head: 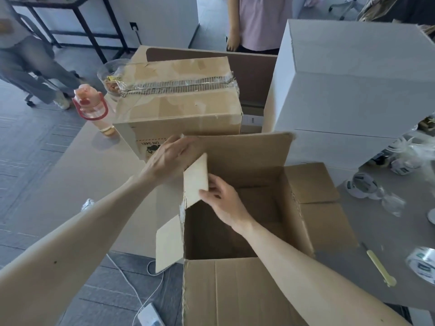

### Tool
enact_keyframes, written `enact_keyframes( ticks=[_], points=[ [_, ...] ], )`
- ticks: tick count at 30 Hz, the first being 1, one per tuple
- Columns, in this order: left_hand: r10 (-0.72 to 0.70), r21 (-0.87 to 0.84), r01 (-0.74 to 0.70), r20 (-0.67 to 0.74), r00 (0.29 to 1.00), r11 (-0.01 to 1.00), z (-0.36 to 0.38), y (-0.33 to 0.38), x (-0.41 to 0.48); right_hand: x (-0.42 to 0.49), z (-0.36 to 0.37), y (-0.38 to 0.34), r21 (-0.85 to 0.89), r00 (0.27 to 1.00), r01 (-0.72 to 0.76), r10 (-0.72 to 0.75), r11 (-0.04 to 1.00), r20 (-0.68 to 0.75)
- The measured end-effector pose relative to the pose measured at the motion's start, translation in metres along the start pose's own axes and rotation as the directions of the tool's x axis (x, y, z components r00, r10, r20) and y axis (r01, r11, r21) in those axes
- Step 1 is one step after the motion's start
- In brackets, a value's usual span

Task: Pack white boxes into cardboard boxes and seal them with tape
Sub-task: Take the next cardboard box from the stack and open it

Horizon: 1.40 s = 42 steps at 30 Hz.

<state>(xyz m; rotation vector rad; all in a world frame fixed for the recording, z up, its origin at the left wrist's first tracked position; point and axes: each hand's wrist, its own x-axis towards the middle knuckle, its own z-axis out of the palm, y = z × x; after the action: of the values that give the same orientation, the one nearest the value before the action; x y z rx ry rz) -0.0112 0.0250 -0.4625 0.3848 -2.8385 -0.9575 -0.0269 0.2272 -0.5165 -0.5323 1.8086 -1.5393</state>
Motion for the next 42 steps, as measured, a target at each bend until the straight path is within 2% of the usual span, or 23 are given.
enact_keyframes(
  ticks=[3,5,7,9,12,14,16,17,21,27,38,42],
  points=[
    [-0.05,-0.08,0.054,0.054,0.997,0.995,-0.021,0.006,0.011,0.002,0.029,-0.016,-0.238,0.963,0.108,-0.042,0.965,0.267],
    [-0.077,-0.049,0.084,0.119,0.99,0.995,-0.026,0.005,0.017,0.004,0.045,-0.012,-0.458,0.916,0.21,-0.009,0.864,0.402],
    [-0.078,0.043,0.073,0.136,0.988,0.996,-0.024,0.002,0.017,0.002,0.055,0.0,-0.606,0.869,0.275,0.077,0.747,0.489],
    [-0.022,0.149,0.003,0.128,0.992,0.989,-0.017,0.0,0.011,-0.008,0.053,0.008,-0.624,0.859,0.279,0.1,0.73,0.502],
    [0.02,0.204,-0.032,0.06,0.998,0.978,0.001,-0.002,-0.002,-0.031,0.025,0.019,-0.597,0.914,0.144,0.126,0.789,0.386],
    [0.057,0.308,-0.048,-0.019,0.998,0.95,0.016,-0.002,-0.009,-0.051,-0.002,0.03,-0.721,0.905,0.067,0.263,0.689,0.335],
    [0.065,0.409,-0.027,-0.079,0.995,0.912,0.027,-0.002,-0.013,-0.068,-0.026,0.041,-0.834,0.867,0.038,0.397,0.551,0.301],
    [0.068,0.436,-0.02,-0.095,0.993,0.9,0.032,-0.002,-0.013,-0.077,-0.035,0.044,-0.858,0.85,0.033,0.437,0.513,0.294],
    [0.071,0.487,0.004,-0.136,0.988,0.873,0.048,0.0,-0.018,-0.102,-0.064,0.05,-0.879,0.82,0.092,0.466,0.468,0.334],
    [-0.003,0.537,0.049,-0.085,0.996,0.842,0.068,0.014,-0.028,-0.136,-0.092,0.061,-0.87,0.848,0.207,0.361,0.447,0.387],
    [-0.228,0.538,0.19,0.004,0.974,0.821,0.113,0.032,-0.083,-0.192,-0.115,0.085,-0.824,0.833,0.365,0.243,0.434,0.497],
    [-0.293,0.542,0.213,0.065,0.954,0.813,0.118,0.031,-0.105,-0.195,-0.106,0.084,-0.811,0.816,0.448,0.199,0.377,0.543]
  ],
)
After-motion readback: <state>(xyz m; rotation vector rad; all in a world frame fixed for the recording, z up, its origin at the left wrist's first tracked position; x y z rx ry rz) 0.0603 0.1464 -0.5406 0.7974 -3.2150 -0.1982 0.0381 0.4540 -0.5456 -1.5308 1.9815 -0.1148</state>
